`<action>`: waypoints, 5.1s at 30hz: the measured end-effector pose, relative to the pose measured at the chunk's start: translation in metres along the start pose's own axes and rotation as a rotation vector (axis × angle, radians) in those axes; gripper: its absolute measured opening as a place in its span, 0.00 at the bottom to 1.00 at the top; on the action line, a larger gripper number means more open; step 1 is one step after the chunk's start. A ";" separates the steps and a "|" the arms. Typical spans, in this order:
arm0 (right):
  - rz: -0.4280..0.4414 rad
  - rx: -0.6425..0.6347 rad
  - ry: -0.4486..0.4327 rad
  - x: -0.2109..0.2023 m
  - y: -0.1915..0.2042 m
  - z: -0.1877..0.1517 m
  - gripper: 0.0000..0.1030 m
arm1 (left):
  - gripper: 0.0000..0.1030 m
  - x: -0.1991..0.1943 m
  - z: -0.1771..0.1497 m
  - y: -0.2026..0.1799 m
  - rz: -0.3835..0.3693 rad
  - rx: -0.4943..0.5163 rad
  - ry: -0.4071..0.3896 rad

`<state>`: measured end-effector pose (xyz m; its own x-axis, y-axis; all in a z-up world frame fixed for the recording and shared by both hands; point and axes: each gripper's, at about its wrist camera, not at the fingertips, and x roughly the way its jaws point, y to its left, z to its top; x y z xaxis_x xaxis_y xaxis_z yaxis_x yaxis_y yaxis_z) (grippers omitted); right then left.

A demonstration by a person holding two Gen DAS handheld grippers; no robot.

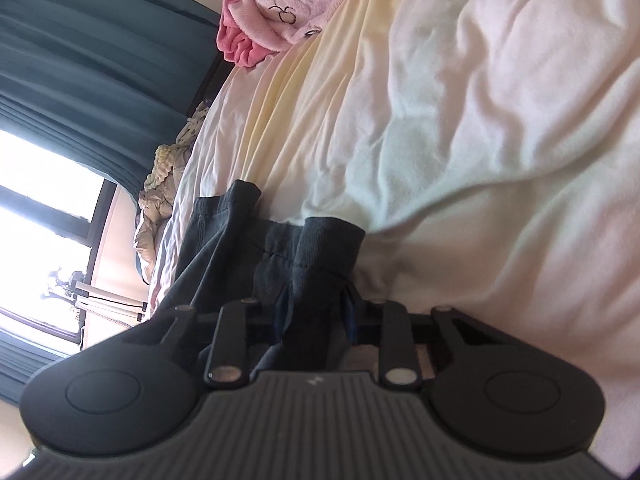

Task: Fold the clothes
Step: 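Grasp the elastic waistband with the left tool while the right tool grasps a leg hem, then lift the trousers with both tools, holding waistband and hem apart, then lower the trousers onto the bed and open both tools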

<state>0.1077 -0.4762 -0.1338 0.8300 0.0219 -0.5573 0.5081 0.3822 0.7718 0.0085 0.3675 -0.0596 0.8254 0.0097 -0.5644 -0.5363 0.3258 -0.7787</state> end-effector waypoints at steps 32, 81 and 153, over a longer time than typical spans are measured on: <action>0.143 0.099 -0.198 -0.083 -0.004 0.018 0.03 | 0.07 -0.121 -0.003 -0.027 -0.237 0.132 -0.044; 0.164 -0.071 0.037 0.088 0.076 0.001 0.62 | 0.86 0.074 -0.041 -0.075 -0.078 -0.038 -0.036; 0.136 0.041 0.016 0.006 0.001 0.005 0.50 | 0.86 -0.064 -0.007 -0.033 0.108 0.562 -0.013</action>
<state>0.1141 -0.4804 -0.1351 0.8883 0.0857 -0.4512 0.4003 0.3370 0.8522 -0.0277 0.3491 0.0001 0.7749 0.0816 -0.6267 -0.4446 0.7752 -0.4488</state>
